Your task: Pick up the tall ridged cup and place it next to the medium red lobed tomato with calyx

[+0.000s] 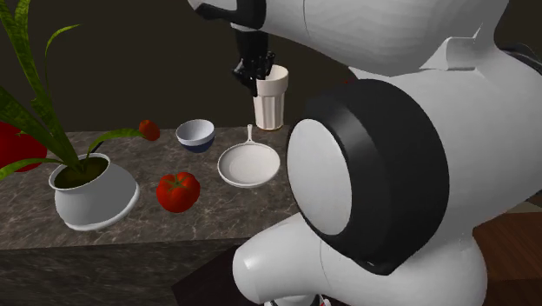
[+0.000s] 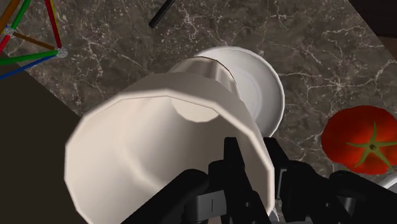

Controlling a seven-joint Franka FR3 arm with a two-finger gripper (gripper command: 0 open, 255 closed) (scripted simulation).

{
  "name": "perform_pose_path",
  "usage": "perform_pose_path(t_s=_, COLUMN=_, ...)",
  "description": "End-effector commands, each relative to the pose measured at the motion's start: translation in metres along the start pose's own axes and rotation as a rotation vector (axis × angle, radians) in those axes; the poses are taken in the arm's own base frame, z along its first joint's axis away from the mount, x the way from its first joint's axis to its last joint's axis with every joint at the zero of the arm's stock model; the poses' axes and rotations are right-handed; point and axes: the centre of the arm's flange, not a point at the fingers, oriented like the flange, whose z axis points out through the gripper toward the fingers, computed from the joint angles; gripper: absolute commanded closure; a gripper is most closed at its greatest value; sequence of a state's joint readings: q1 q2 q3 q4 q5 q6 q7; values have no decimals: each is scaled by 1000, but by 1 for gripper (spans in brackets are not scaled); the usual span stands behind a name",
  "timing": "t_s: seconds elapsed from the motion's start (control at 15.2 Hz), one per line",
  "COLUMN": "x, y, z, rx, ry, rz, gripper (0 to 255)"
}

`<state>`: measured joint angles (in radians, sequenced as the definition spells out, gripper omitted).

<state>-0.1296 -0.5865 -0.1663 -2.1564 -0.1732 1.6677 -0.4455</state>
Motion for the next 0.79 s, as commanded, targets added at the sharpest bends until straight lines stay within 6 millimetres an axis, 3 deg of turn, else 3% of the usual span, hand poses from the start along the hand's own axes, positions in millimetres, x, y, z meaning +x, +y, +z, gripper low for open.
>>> perform_pose_path(t_s=0.0, x=-5, y=-24, z=-5, rx=-1, ry=0, rz=1, gripper=255)
perform_pose_path(t_s=0.73, x=-25, y=-167, z=-22, rx=-1, ry=0, rz=1, gripper=255)
